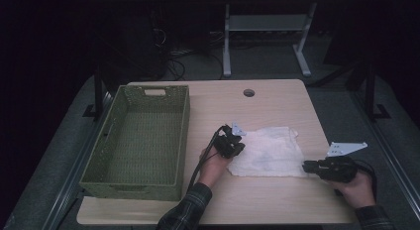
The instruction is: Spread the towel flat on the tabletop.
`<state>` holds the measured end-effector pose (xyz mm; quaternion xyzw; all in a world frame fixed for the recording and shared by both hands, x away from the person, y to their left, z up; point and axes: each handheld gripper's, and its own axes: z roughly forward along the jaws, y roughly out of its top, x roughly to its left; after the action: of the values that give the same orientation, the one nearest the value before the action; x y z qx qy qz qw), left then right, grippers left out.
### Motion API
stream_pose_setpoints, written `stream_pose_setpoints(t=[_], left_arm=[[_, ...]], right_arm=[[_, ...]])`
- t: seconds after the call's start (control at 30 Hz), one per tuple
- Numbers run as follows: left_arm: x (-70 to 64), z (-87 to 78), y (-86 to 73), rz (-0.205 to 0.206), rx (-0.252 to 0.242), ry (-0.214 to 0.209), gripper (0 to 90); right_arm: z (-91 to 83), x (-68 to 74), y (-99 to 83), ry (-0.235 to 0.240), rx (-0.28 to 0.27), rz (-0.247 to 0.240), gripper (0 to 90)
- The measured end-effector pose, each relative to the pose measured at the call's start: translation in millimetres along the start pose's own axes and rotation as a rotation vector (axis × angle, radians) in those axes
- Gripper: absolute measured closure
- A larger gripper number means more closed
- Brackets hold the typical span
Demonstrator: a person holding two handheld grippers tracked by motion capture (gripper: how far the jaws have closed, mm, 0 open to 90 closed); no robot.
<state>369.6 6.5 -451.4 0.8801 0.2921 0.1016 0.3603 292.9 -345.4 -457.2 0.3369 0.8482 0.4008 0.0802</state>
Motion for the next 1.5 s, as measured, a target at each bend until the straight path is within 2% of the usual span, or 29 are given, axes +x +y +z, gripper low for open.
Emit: stream_pose_setpoints(t=[0.1,0.13,0.17,0.2,0.27,0.37,0.4,0.5,0.53,0.63,0.67,0.7,0.77,0.8,0.83,0.87,0.97,1.0,1.1,1.13,1.17,1.27,1.3,1.4,1.5], left_arm=[[-2.8,-4.8,-0.8,0.008,0.002,-0.004,89.9],[-6.9,-14.2,-2.5,0.019,0.004,-0.009,89.3],[-6.9,-14.2,-2.5,0.019,0.004,-0.009,84.4],[-12.9,-24.2,-7.0,0.028,0.002,0.007,80.6],[-17.7,-33.8,-14.1,0.034,0.009,0.019,76.8],[-20.3,-42.3,-22.0,0.015,0.01,0.031,69.2],[-22.0,-47.1,-29.9,-0.008,0.01,0.049,66.6],[-22.2,-48.0,-37.3,-0.019,0.024,0.063,63.1],[-21.0,-45.5,-42.4,-0.034,0.05,0.066,63.0],[-18.9,-41.0,-44.5,-0.043,0.074,0.061,64.8],[-18.1,-37.7,-45.2,-0.044,0.104,0.051,74.5],[-18.1,-37.7,-45.2,-0.044,0.104,0.051,81.9],[-17.8,-36.1,-44.9,-0.045,0.115,0.041,89.6],[-16.1,-37.4,-41.3,-0.045,0.123,0.021,89.8],[-16.1,-37.4,-41.3,-0.045,0.123,0.021,89.9],[-17.4,-41.1,-35.6,-0.053,0.083,0.011,90.0],[-17.7,-44.9,-28.3,-0.034,0.057,0.013,90.0],[-16.8,-45.5,-21.3,-0.035,0.03,0.01,90.0],[-15.0,-42.9,-13.6,-0.027,0.015,0.007,90.0],[-14.2,-38.2,-4.9,-0.007,0.008,0.01,90.0],[-14.2,-38.2,-4.9,-0.007,0.008,0.01,90.0],[-11.5,-21.3,7.4,0.024,0.016,0.015,90.0],[-11.5,-21.3,7.4,0.024,0.016,0.015,90.0],[-3.6,-2.1,14.7,0.022,0.022,0.015,90.0],[1.0,7.1,18.2,0.022,0.023,0.019,90.0]], right_arm=[[-0.5,0.3,-0.4,0.0,0.0,0.002,74.9],[-0.5,0.0,-1.0,0.003,0.0,0.003,74.2],[-0.4,-0.1,-1.2,0.004,0.001,0.003,74.1],[0.1,0.1,-1.3,0.006,0.0,0.004,73.7],[-0.2,0.5,-0.9,0.004,0.003,0.003,73.4],[-0.6,1.1,-0.7,0.007,0.004,-0.002,73.0],[-0.6,1.4,-0.7,0.005,0.004,-0.003,73.0],[-0.5,1.5,-0.6,0.006,0.007,-0.002,73.0],[-0.2,1.3,-0.5,0.006,0.006,-0.003,73.0],[0.2,1.3,-0.5,0.007,0.008,-0.005,73.0],[0.1,1.8,-0.5,0.004,0.008,-0.003,73.0],[0.0,1.5,-0.6,0.004,0.006,-0.008,73.0],[-0.3,1.5,-0.6,0.004,0.005,-0.003,73.0],[-0.2,1.2,-0.5,0.004,0.005,-0.003,73.0],[0.0,1.0,-0.6,0.004,0.004,-0.002,73.0],[0.4,1.0,-0.6,0.007,0.002,-0.002,73.0],[0.1,1.2,-0.4,0.004,0.005,-0.004,73.0],[-0.1,1.2,-0.4,0.003,0.004,-0.004,73.0],[0.1,1.0,-0.4,0.002,0.004,-0.004,73.0],[0.2,0.8,-0.3,0.002,0.004,-0.007,73.0],[0.2,0.8,-0.3,0.002,0.004,-0.007,73.0],[0.1,0.6,-0.3,0.001,0.002,-0.007,73.1],[0.1,0.6,-0.3,0.001,0.002,-0.007,73.1],[0.0,0.3,-0.7,-0.003,-0.001,-0.001,73.1],[-0.7,-0.2,-1.1,-0.003,0.001,0.002,73.0]])
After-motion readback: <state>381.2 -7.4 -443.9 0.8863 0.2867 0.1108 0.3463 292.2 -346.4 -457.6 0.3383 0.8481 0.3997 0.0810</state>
